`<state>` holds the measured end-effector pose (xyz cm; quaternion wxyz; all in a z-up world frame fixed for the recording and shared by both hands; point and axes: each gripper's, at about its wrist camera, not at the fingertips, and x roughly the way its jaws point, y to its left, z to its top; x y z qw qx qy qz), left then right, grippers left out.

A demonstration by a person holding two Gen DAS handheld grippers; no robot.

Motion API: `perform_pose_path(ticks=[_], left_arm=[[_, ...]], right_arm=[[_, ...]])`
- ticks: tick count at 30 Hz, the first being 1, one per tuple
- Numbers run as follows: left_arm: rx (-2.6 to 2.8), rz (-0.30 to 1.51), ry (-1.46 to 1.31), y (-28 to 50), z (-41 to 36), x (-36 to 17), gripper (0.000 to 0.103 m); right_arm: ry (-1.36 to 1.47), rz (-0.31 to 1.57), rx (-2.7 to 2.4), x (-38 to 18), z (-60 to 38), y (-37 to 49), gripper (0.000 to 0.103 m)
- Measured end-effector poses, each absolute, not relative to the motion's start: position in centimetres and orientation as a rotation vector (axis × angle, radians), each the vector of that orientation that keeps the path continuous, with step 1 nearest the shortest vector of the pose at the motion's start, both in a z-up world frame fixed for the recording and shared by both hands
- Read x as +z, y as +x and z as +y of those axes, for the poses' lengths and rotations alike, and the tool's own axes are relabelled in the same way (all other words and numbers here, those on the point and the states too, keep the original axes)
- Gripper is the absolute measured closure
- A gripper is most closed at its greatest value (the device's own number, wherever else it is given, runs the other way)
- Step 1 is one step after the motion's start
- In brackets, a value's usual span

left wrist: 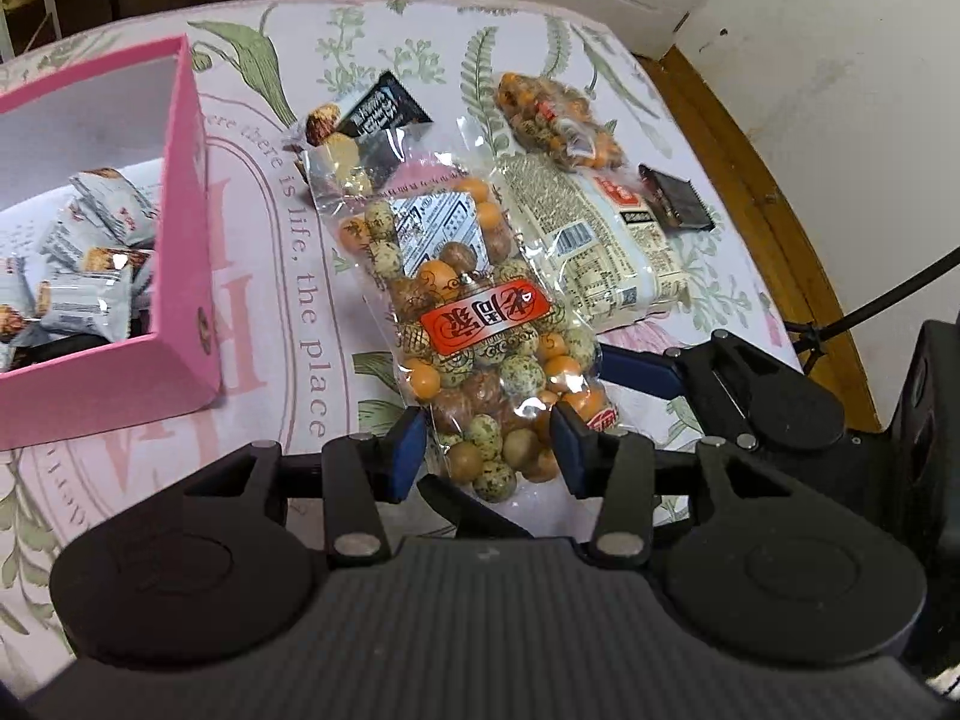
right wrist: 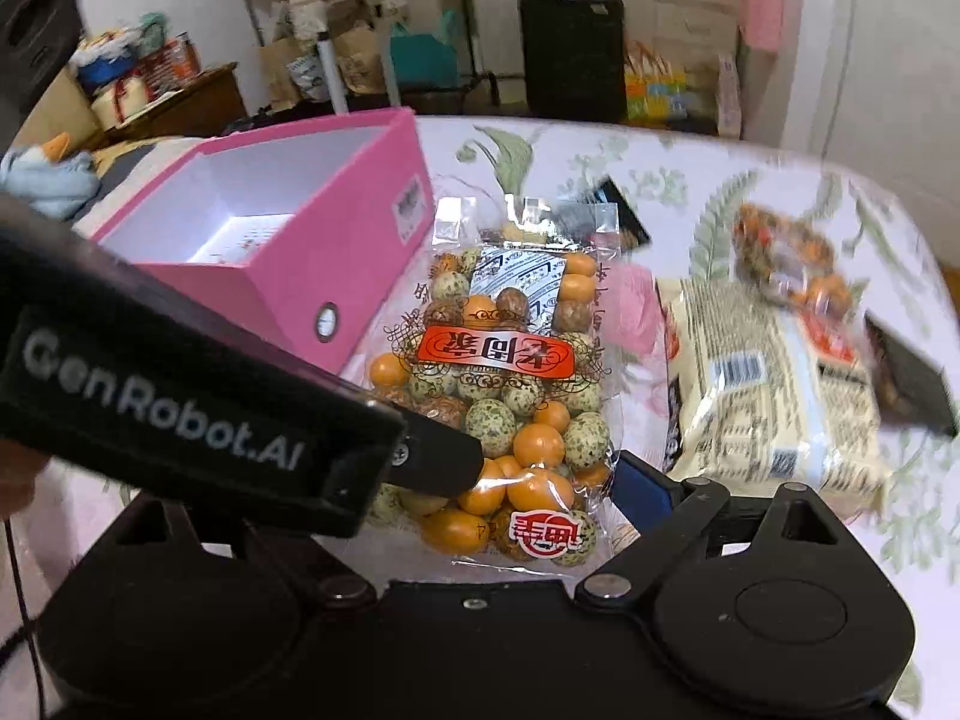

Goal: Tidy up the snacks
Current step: 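Carry the bean bag over the pink box and open the left gripper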

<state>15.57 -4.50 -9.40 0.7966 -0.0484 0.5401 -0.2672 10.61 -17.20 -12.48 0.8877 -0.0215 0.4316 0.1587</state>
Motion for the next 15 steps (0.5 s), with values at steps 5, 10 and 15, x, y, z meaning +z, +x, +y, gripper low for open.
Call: perform_pose_path(ticks=[5,10,15], left_arm=[[-0.560,1.134,-0.118,14.6,-2.4,-7.4,0.060],[-0.526,1.091,-0.116,13.7,-0.6,-4.8,0.060],[-0.470,1.068,-0.144,13.3,1.7,-2.7,0.060]], right_arm=[[-0.087,0.846,0.365,-10.6,-15.5,9.8,0.007],[-0.131,0.802,0.399,-8.1,-13.7,9.5,0.007],[-0.173,0.792,0.449,-5.8,-11.7,10.1,0.007]])
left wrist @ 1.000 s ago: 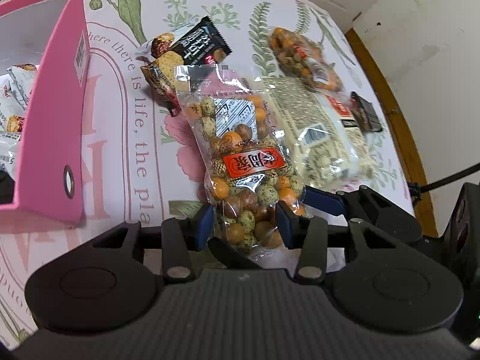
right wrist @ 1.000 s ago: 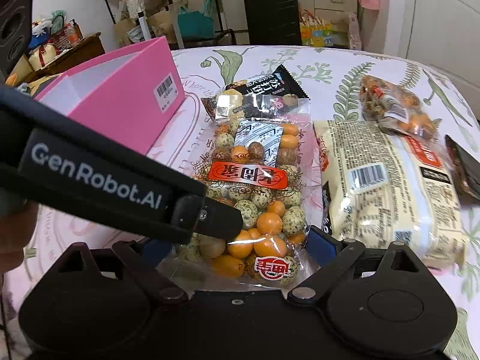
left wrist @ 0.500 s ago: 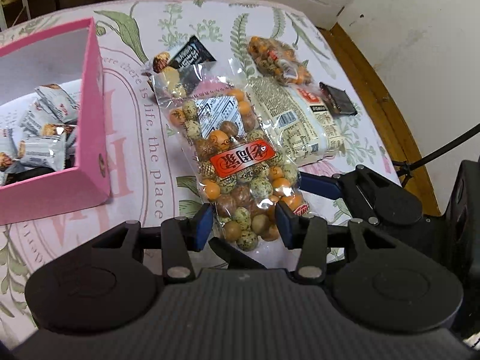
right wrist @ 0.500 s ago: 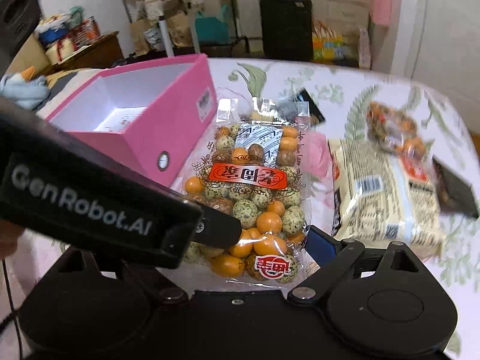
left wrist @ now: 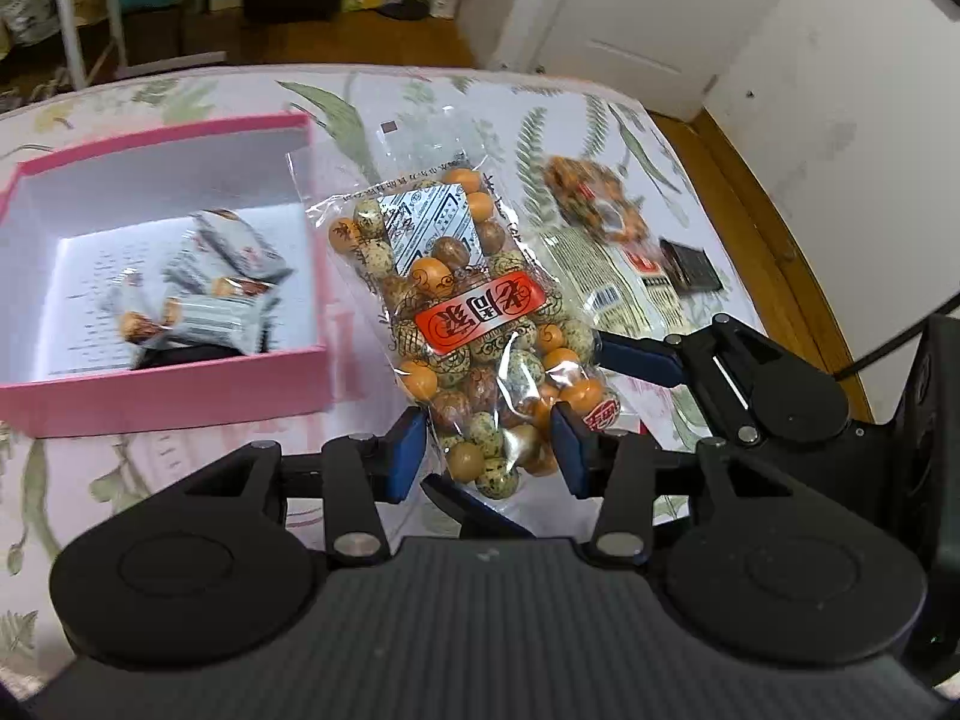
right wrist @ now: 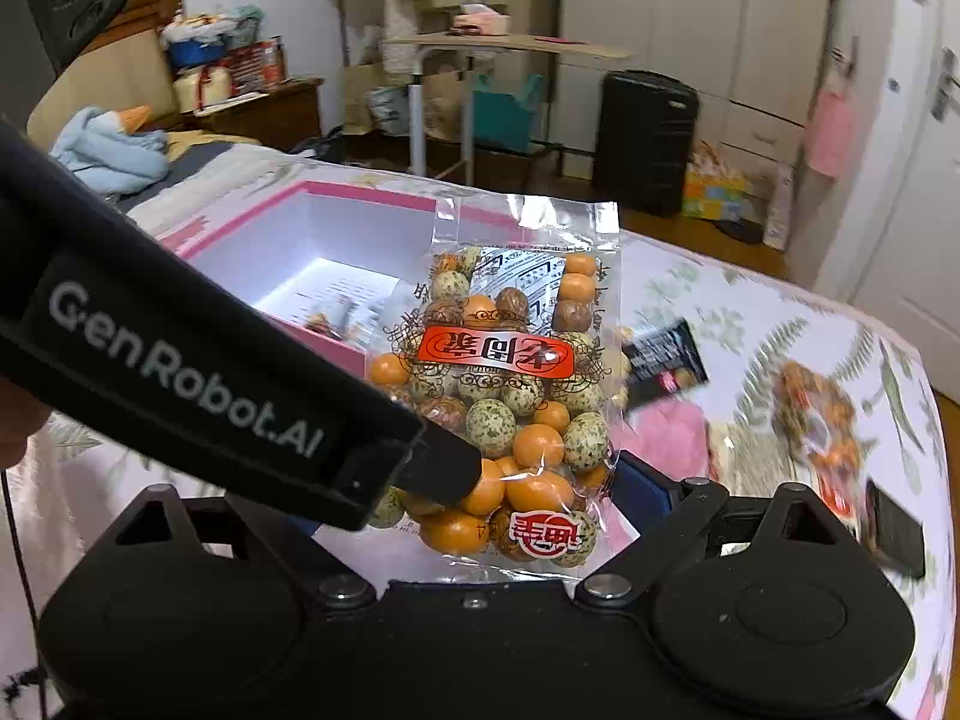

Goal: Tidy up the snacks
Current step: 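Carry the bean bag over the pink box and open the left gripper, then move both grippers to the cream noodle bag with the red label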

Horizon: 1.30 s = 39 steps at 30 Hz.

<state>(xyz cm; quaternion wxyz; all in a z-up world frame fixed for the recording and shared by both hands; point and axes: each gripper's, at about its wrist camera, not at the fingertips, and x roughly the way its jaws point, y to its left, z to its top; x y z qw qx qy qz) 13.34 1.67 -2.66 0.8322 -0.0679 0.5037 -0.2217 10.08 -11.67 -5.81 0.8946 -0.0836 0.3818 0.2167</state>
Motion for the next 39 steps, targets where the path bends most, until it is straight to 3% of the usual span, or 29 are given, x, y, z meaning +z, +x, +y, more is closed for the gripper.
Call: perform_pose_path(ticks=[11,26,34,39], left_arm=[[-0.391,1.013,-0.190,15.2,8.3,-1.2,0.057],[-0.145,1.082,-0.332,23.5,19.9,-8.2,0.054],[-0.029,1.108,-0.332,24.9,21.9,-11.1,0.051],[-0.009,1.078,-0.262,24.7,21.3,-11.0,0.049]], right_arm=[[-0.246,0.778,0.522,-3.8,-5.9,13.3,0.007],[-0.288,0.829,0.742,-9.1,5.8,22.2,0.007],[-0.162,0.956,0.800,-12.0,7.8,25.3,0.005],[-0.233,0.944,0.759,-11.9,7.2,24.0,0.005]])
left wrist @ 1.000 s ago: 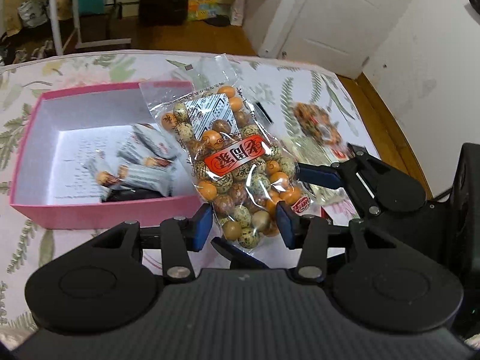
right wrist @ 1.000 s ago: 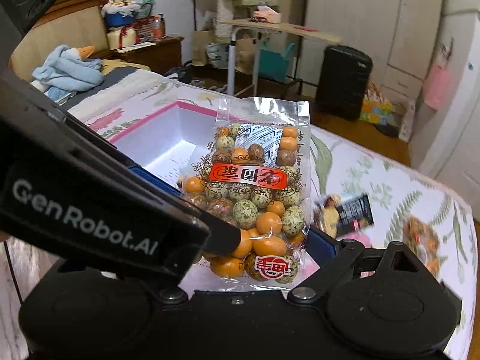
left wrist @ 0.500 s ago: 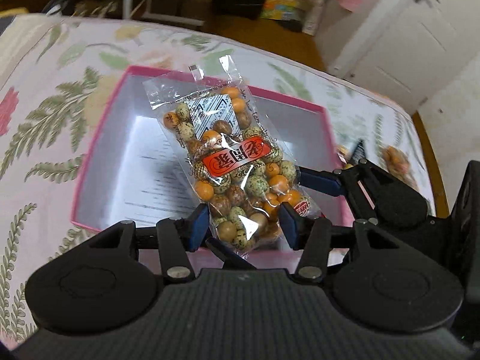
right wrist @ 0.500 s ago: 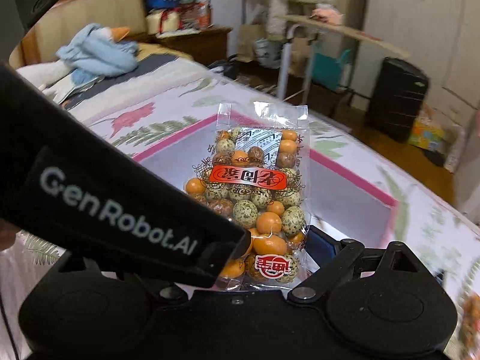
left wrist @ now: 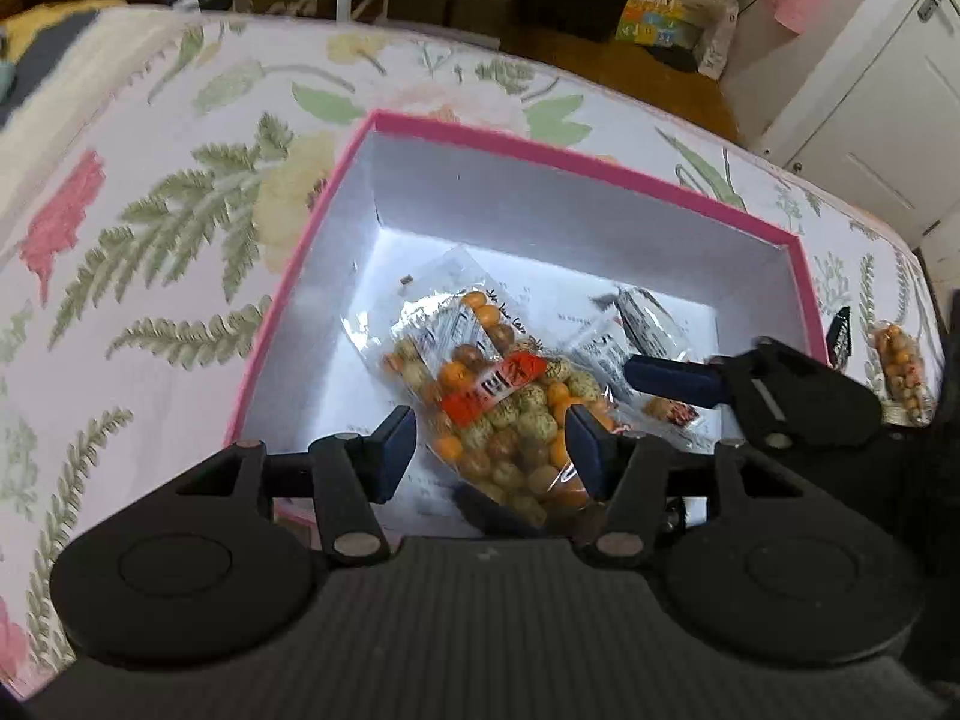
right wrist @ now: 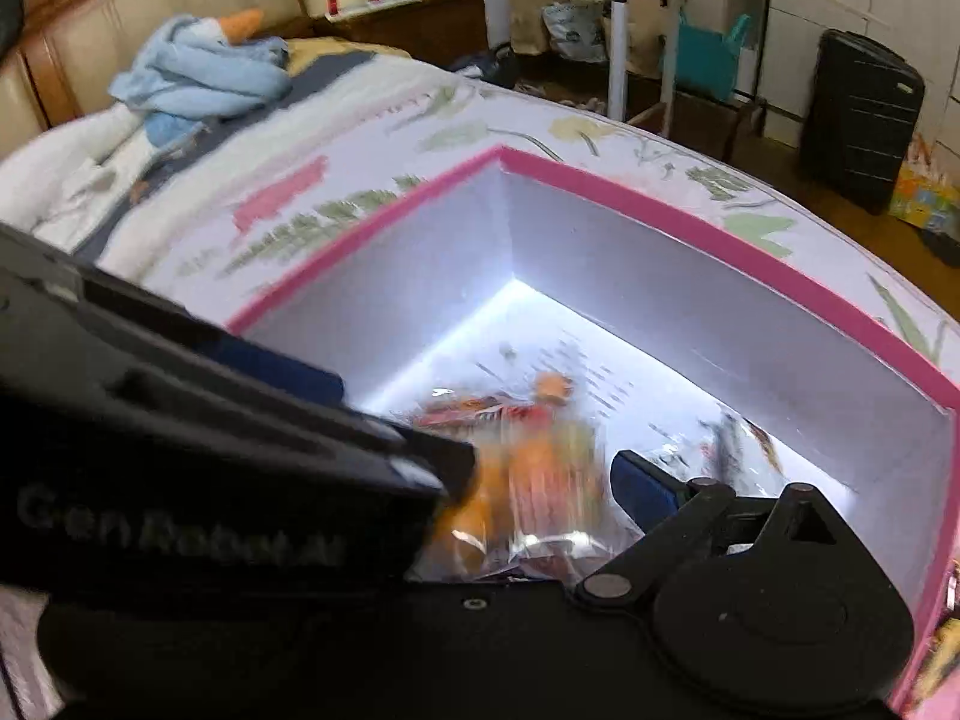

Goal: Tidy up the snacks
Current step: 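Move both grippers to the cream noodle bag with the red label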

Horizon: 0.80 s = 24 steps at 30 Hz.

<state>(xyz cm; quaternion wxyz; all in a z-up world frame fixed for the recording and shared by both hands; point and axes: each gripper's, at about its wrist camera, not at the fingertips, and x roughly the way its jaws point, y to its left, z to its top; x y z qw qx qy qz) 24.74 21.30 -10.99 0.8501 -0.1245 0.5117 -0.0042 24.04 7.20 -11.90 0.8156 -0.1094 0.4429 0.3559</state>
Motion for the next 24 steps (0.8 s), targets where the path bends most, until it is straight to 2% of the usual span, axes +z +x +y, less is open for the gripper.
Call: perform_pose_path(ticks=[8,13,19,24], left_arm=[[-0.034,0.974,-0.165,21.3,19.1,-7.2,0.048],[-0.065,0.891,-0.025,17.9,15.3,-3.6,0.041],[-0.172,0.849,-0.092,15.0,13.0,0.0,0.036],[-0.204,0.852,-0.130,13.4,10.7,1.0,0.036]], right_arm=[[-0.190,0.849,0.752,-6.1,2.7,20.4,0.005],[-0.151,0.827,0.711,-3.2,-0.9,18.0,0.005],[-0.128,0.815,0.592,-0.7,-6.9,14.8,0.004],[-0.096,0.821,0.521,0.3,-13.0,12.6,0.004]])
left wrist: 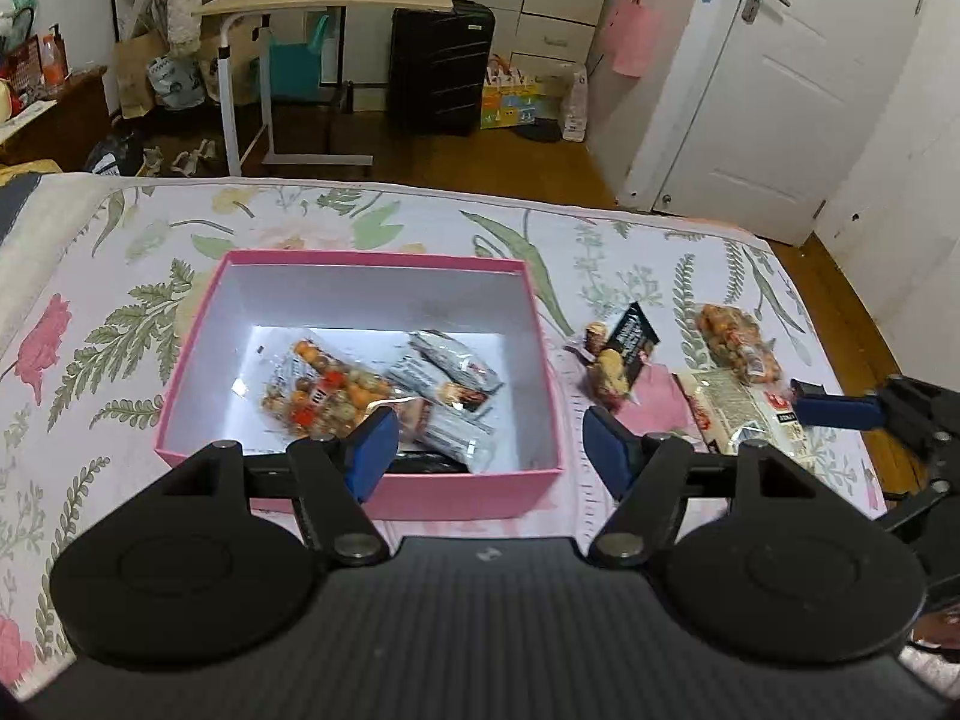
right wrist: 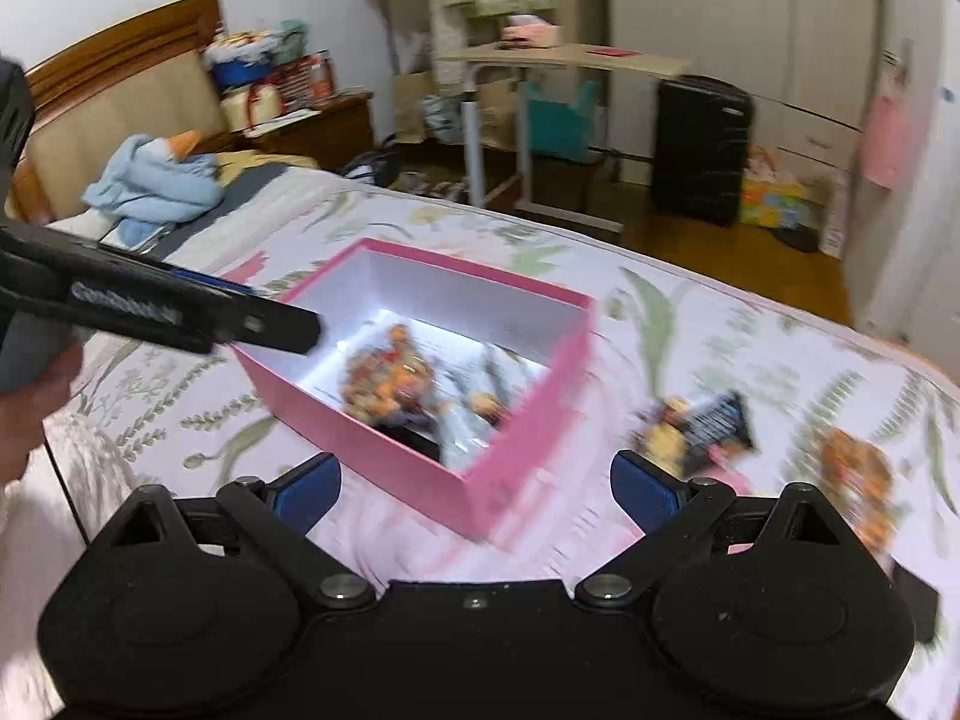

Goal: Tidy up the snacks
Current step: 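Move both grippers to the cream noodle bag with the red label, then grasp the noodle bag with the left gripper while the right gripper grasps it too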

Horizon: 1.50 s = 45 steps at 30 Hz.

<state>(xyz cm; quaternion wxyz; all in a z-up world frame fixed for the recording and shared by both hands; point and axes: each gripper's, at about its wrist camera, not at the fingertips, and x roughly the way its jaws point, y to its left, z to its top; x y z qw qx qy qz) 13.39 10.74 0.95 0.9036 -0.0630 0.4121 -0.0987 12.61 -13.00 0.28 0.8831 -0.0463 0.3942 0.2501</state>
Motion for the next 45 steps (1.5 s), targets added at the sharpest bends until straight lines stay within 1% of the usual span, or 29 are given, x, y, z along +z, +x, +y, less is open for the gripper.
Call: perform_pose_path(ticks=[5,9,12,15,17,21,23,25,28,32,36,37,38,39,40,41,42,43,45], left_arm=[[-0.274,0.841,-0.086,12.3,7.3,1.9,0.036],[-0.321,0.861,-0.088,12.9,4.2,1.8,0.036],[-0.387,0.903,-0.128,14.1,1.8,0.7,0.036],[-0.408,0.892,-0.104,15.0,-1.1,-0.8,0.036],[-0.391,0.886,-0.096,15.6,-2.9,-2.1,0.036],[-0.385,0.854,-0.076,16.7,-6.0,-4.6,0.036],[-0.402,0.860,-0.103,17.5,-7.4,-6.3,0.036],[-0.413,0.895,-0.153,18.5,-8.5,-8.1,0.036],[-0.408,0.949,-0.191,19.7,-10.4,-11.1,0.036],[-0.405,1.078,-0.341,21.1,-11.5,-15.9,0.036],[-0.401,1.079,-0.385,21.5,-12.3,-18.9,0.038],[-0.412,1.090,-0.403,21.6,-12.4,-19.5,0.040],[-0.439,1.111,-0.439,21.8,-12.4,-20.2,0.043],[-0.468,1.128,-0.465,22.0,-12.4,-20.6,0.049],[-0.489,1.140,-0.488,22.0,-12.2,-21.0,0.052],[-0.499,1.140,-0.504,22.0,-12.1,-21.2,0.053],[-0.509,1.136,-0.508,21.9,-11.9,-21.2,0.057],[-0.524,1.133,-0.506,21.9,-11.9,-21.0,0.060],[-0.581,1.135,-0.513,21.9,-11.6,-20.5,0.060]], right_arm=[[-0.052,0.833,0.451,1.0,-18.8,10.8,0.004],[0.004,0.829,0.404,0.8,-22.5,10.4,0.004],[0.089,0.794,0.381,0.5,-25.4,10.6,0.004],[0.166,0.717,0.384,-0.1,-28.1,10.8,0.004],[0.180,0.700,0.350,-1.0,-29.5,11.4,0.004],[0.179,0.738,0.238,-4.3,-31.5,13.1,0.004],[0.224,0.753,0.203,-6.7,-33.2,13.9,0.005],[0.258,0.777,0.202,-8.8,-34.4,14.5,0.009],[0.247,0.814,0.185,-11.9,-35.3,15.6,0.010],[0.330,0.879,0.109,-16.1,-36.9,17.3,0.012],[0.436,0.889,0.049,-18.8,-38.9,17.4,0.013],[0.490,0.893,0.065,-19.4,-39.4,17.4,0.016],[0.537,0.905,0.087,-19.8,-39.6,17.5,0.032],[0.560,0.912,0.091,-20.0,-39.8,17.5,0.038],[0.566,0.915,0.086,-19.8,-39.8,17.6,0.040],[0.557,0.922,0.087,-19.5,-39.6,17.6,0.043],[0.544,0.930,0.089,-19.3,-39.4,17.7,0.047],[0.541,0.945,0.095,-19.1,-39.3,17.7,0.049],[0.555,0.987,0.123,-18.9,-39.1,17.7,0.057]])
